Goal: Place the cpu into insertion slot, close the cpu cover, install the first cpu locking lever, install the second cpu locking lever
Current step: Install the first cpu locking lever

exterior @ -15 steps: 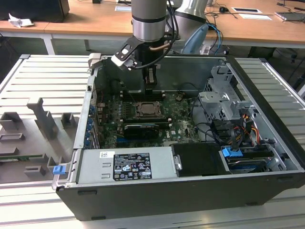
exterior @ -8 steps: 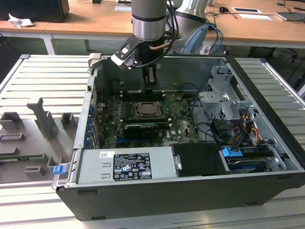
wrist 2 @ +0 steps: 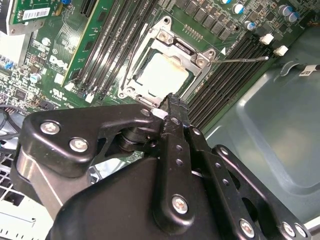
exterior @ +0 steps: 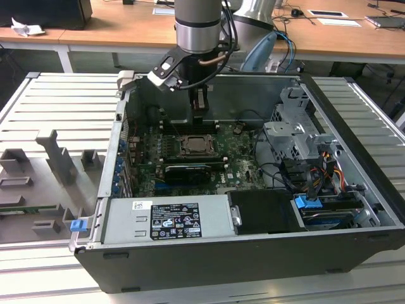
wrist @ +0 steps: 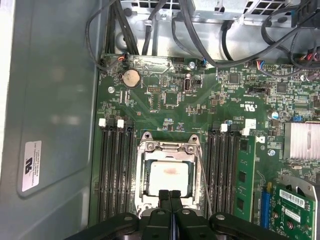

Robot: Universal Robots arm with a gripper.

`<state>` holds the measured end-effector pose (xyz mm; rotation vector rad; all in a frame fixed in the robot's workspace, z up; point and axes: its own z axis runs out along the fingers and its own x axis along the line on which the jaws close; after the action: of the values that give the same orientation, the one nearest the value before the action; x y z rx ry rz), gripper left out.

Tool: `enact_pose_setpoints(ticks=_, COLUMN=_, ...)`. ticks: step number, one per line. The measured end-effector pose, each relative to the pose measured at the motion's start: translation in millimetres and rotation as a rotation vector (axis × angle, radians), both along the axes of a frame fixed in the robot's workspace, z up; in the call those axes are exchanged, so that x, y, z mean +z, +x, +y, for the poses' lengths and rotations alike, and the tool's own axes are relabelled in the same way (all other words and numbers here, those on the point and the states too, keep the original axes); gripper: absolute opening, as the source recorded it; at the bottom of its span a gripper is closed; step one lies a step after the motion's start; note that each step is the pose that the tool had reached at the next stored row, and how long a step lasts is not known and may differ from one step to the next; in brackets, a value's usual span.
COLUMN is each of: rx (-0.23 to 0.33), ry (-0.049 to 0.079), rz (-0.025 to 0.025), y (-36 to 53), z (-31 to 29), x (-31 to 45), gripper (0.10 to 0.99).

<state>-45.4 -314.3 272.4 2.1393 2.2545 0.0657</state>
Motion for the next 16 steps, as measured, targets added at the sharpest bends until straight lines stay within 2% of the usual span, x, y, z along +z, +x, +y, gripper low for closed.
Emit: enact_pose_setpoints(ticks=16, rx=0.0, ry=0.0, rz=0.0001, y=0.0, z=0.0, x=3.6, gripper=0.106)
